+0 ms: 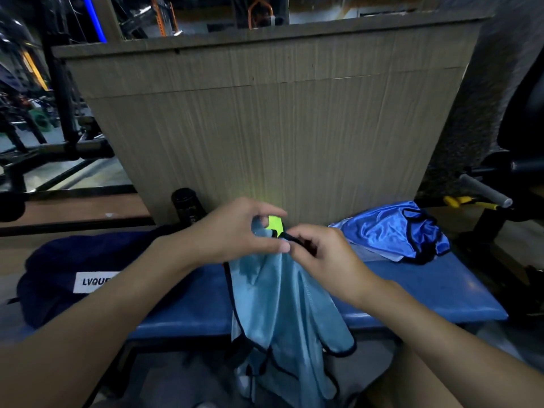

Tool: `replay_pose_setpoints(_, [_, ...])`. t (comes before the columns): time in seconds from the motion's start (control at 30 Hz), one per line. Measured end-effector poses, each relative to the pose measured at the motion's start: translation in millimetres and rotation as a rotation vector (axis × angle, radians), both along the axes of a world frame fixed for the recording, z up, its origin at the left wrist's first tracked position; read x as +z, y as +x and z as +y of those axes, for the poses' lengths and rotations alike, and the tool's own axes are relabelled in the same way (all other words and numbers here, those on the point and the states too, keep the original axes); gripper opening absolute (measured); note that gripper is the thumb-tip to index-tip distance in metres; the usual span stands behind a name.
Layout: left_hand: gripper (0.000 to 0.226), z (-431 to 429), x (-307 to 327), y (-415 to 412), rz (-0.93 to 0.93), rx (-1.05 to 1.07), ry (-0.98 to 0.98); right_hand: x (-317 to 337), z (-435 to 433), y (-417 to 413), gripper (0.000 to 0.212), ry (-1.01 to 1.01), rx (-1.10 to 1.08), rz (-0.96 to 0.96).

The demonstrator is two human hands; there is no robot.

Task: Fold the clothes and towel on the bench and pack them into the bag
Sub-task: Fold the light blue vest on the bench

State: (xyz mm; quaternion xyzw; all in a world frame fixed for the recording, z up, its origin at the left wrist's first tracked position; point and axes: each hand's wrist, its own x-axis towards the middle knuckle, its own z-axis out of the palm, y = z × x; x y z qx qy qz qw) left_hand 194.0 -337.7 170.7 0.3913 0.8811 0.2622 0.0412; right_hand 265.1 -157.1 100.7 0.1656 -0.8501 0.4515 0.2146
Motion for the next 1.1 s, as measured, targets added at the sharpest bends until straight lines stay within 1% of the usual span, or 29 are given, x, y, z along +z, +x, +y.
replay_pose_setpoints(0.03, [0.038, 1, -3, -1, 0.005, -0.024, -0.023, 2, 0, 1, 0.018, -0.014, 0.006, 0.000])
replay_pose_setpoints(0.1, [0.011, 2, -4, -3, 0.027, -0.070, 0.004, 3, 4, 3, 0.019, -0.062, -0.001, -0.025])
replay_pose_setpoints(0.13, [0.006, 1, -2, -3, 0.044, -0.078, 0.028, 2, 6, 3, 0.019, -0.092, -0.006, -0.047])
replay_pose_setpoints(0.23, [0.009, -5, 5, -6, 0.134, -0.076, 0.099, -6, 14, 4, 0.016, -0.165, 0.042, -0.129])
replay_pose_setpoints(0.3, [0.014, -10, 12, -8, 0.209, -0.059, 0.147, -14, 23, 6, 0.014, -0.167, 0.084, -0.220])
replay_pose_setpoints(0.33, [0.016, -13, 15, -11, 0.230, -0.041, 0.169, -19, 28, 7, 0.015, -0.136, 0.082, -0.257])
replay_pose_setpoints(0.47, [0.013, -27, 18, -23, 0.236, 0.020, 0.193, -31, 47, 8, 0.036, 0.046, 0.027, -0.374])
replay_pose_setpoints(0.53, [0.014, -32, 16, -27, 0.235, 0.037, 0.210, -33, 52, 8, 0.042, 0.139, 0.020, -0.413])
replay_pose_setpoints(0.63, [0.017, -37, 13, -32, 0.231, 0.073, 0.244, -28, 57, 8, 0.044, 0.269, -0.016, -0.406])
replay_pose_setpoints(0.7, [0.012, -39, 11, -34, 0.212, 0.092, 0.265, -20, 58, 8, 0.042, 0.297, -0.033, -0.377])
replay_pose_setpoints(0.73, [0.011, -39, 10, -35, 0.197, 0.100, 0.276, -16, 57, 8, 0.043, 0.280, -0.038, -0.358])
replay_pose_setpoints(0.8, [0.012, -38, 8, -35, 0.140, 0.110, 0.295, -5, 52, 9, 0.046, 0.179, -0.047, -0.340])
replay_pose_setpoints(0.93, [0.006, -30, 3, -30, 0.040, 0.102, 0.387, 12, 40, 12, 0.046, 0.014, 0.005, -0.417])
replay_pose_setpoints(0.97, [0.006, -28, 3, -28, 0.020, 0.110, 0.432, 16, 37, 13, 0.042, -0.024, 0.028, -0.435])
replay_pose_setpoints(1.03, [0.006, -25, 4, -22, -0.011, 0.126, 0.508, 22, 32, 16, 0.026, -0.105, 0.073, -0.466])
replay_pose_setpoints(1.1, [0.008, -23, 6, -19, -0.030, 0.144, 0.540, 27, 28, 18, 0.010, -0.176, 0.108, -0.515])
